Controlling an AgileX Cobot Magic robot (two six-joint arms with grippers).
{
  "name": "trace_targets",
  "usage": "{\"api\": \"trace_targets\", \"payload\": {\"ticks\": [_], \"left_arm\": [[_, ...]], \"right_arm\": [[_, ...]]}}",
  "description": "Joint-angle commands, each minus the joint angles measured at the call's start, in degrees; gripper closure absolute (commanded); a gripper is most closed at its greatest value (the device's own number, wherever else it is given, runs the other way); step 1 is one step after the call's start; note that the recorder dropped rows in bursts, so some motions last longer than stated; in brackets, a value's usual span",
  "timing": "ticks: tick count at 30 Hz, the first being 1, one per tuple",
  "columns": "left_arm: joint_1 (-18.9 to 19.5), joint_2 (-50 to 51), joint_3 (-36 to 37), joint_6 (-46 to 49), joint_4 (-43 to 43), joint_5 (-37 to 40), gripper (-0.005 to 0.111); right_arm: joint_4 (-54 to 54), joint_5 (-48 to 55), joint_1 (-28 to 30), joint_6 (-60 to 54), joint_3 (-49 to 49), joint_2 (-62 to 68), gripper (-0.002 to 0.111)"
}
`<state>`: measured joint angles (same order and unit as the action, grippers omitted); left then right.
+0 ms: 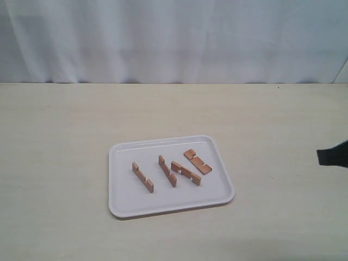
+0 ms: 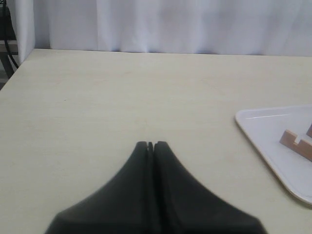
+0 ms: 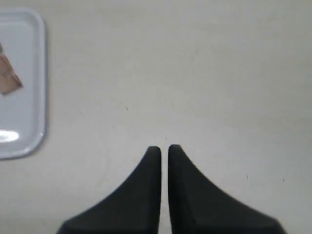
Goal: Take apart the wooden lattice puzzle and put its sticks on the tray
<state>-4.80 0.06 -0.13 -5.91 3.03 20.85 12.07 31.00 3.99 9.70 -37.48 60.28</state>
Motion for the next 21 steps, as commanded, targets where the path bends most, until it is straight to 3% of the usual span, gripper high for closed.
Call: {"api": "trace_targets", "payload": {"ticks": [1,12,21], "left_arm": [[0.1,-0.1,0.1,0.0,0.4,-0.4,0.107],[0.1,-0.1,0.1,0.0,0.4,-0.4,0.107],[0.1,-0.1,0.1,0.0,0.4,-0.4,0.107]], "right_arm": [[-1.3,-10.0,-0.1,0.4,7.1,-14.3,0.104],[-6.8,-32.7,-0.1,0.4,24.6,-53.5,0.104],[-6.8,-31.7,-1.8,0.4,25.1,-60.3,0.104]]}}
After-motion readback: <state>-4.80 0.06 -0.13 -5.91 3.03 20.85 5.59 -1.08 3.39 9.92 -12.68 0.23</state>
